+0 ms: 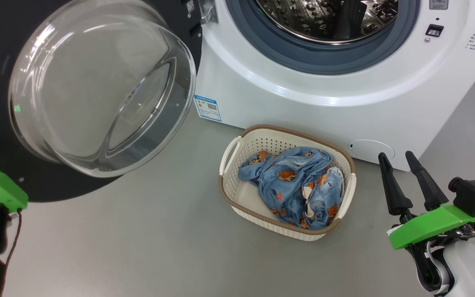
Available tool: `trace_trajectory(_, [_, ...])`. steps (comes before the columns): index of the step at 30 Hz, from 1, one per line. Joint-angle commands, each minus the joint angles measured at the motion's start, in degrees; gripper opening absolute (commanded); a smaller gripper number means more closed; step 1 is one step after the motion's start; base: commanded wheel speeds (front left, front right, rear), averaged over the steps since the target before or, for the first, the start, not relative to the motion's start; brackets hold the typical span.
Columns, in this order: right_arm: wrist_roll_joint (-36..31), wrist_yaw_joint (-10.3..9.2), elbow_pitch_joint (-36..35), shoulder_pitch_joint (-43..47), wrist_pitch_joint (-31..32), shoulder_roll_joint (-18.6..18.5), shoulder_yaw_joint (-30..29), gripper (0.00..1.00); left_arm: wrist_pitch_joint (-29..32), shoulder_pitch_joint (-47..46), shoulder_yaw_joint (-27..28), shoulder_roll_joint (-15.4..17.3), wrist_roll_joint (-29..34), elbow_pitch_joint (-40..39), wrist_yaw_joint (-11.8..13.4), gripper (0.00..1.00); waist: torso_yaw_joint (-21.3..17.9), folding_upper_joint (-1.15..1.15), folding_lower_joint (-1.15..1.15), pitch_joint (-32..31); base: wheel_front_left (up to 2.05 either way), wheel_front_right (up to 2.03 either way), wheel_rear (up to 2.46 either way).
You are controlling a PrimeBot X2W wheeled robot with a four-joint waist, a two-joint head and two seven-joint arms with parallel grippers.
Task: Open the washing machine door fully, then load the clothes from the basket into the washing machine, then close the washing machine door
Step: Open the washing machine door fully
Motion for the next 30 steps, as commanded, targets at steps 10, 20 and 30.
trace_trajectory(10, [-0.1,0.33,-0.9,-1.3,-0.7,0.2,1.4,1.0,-2.2,-7.0,1.1,5.1,0.8,6.9,-1.1,0.0,-0.7,0.0,0.0,-0.1,0.0,0.0,0.0])
trace_trajectory(20, [0.0,0.33,-0.9,-1.0,-0.7,0.4,0.9,1.0,-4.8,-8.1,0.0,4.2,0.8,11.1,-3.1,0.0,-0.6,0.0,0.0,-0.9,0.0,0.0,0.0])
trace_trajectory(30, [0.1,0.33,-1.0,-0.2,-0.7,0.8,0.7,1.0,-8.0,-6.4,-2.1,3.5,1.6,11.6,-6.1,0.0,-0.6,0.0,0.0,-2.3,0.0,0.0,0.0])
